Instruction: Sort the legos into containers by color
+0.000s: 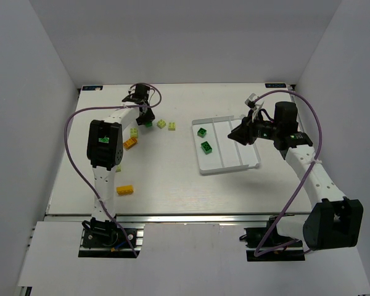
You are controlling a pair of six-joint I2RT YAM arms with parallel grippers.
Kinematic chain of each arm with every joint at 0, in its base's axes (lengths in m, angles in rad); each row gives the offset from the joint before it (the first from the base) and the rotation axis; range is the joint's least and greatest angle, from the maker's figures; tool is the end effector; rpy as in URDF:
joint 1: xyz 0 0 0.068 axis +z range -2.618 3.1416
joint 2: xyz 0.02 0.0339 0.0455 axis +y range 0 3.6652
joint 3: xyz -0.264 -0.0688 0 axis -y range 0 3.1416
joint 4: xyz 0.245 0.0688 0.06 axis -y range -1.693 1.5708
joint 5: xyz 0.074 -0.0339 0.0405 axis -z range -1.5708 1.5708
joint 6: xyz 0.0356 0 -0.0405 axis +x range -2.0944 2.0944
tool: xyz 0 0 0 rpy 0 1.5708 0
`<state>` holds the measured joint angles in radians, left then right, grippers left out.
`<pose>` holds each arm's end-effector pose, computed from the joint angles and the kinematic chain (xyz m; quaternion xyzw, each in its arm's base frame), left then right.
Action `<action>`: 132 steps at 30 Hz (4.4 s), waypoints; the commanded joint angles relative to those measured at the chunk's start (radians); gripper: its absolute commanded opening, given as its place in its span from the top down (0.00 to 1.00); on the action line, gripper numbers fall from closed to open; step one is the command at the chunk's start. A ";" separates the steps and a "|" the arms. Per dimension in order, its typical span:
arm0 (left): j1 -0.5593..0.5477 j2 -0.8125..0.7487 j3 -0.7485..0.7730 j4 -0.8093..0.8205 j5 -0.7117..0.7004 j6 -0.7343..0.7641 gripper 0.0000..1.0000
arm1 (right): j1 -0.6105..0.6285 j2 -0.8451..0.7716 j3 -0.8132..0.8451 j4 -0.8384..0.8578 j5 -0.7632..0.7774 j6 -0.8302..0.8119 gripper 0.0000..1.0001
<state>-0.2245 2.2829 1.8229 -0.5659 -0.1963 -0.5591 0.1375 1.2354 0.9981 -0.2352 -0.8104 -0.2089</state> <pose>0.4842 -0.1035 0.1652 -0.1856 0.9407 -0.0150 0.2835 0.2670 0.0630 0.3187 -0.3378 0.7367 0.3189 0.4914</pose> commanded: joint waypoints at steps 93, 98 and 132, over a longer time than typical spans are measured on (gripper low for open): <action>0.430 -0.275 -0.393 0.067 0.067 0.148 0.36 | -0.012 0.007 -0.004 0.016 0.033 -0.020 0.53; 0.430 -0.273 -0.389 0.063 0.075 0.149 0.52 | -0.012 0.010 -0.004 0.016 0.034 -0.021 0.53; -0.303 -0.340 -0.353 0.396 0.690 0.001 0.83 | -0.012 0.019 -0.007 0.016 0.050 -0.032 1.00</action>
<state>-0.4904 1.9255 1.4090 -0.1745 0.5354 -0.5503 0.1303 1.2518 0.9981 -0.2359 -0.7616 -0.2337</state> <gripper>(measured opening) 0.450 0.014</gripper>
